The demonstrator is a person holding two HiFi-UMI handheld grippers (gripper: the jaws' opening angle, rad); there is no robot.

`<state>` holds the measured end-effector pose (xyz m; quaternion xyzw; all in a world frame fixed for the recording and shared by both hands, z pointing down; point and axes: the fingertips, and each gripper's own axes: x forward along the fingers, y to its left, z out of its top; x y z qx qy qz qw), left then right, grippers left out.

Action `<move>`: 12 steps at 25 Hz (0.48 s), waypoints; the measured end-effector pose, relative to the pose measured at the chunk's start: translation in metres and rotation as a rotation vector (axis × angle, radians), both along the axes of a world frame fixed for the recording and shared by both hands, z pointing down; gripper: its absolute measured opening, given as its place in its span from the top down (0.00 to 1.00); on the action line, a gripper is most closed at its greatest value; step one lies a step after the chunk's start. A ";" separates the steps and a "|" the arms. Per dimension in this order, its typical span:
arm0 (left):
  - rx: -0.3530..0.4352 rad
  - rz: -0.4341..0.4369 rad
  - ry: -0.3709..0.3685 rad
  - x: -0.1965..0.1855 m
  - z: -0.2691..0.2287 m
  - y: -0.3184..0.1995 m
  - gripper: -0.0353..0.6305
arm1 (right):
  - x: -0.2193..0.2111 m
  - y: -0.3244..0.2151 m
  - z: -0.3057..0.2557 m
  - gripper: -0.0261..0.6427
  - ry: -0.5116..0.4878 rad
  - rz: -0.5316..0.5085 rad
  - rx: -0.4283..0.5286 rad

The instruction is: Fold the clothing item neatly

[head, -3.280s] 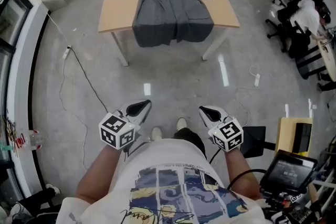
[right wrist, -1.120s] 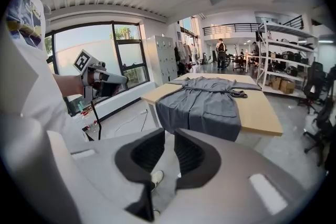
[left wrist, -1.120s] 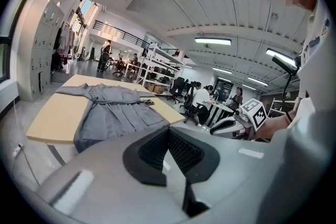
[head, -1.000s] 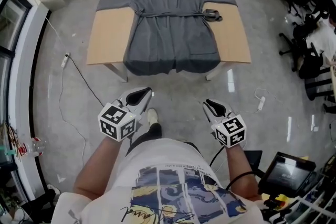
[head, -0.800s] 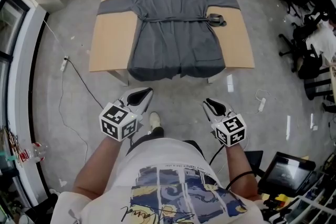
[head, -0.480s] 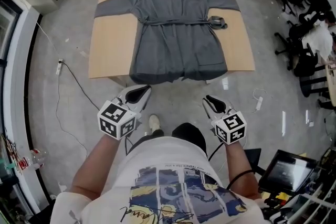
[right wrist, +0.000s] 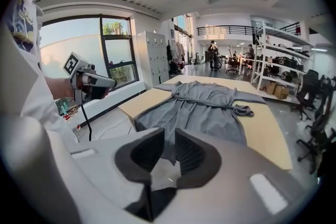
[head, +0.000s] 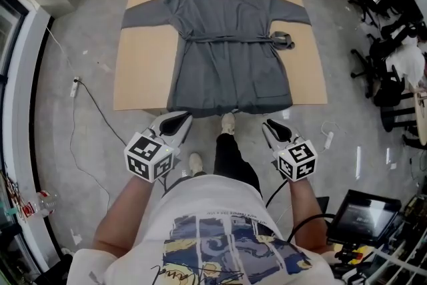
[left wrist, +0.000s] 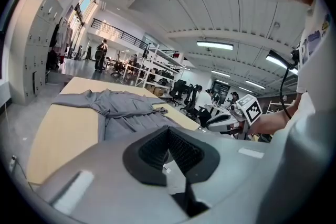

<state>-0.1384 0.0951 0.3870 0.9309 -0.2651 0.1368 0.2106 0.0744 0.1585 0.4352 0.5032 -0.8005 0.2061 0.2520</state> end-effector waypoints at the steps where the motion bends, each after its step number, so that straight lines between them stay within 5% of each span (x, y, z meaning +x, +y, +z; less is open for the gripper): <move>1: 0.002 -0.005 -0.003 0.001 0.000 -0.005 0.94 | 0.004 -0.008 0.001 0.89 0.001 -0.002 0.000; 12: -0.012 -0.045 -0.047 0.031 0.006 -0.086 0.94 | 0.065 -0.115 0.013 0.86 -0.011 0.003 0.006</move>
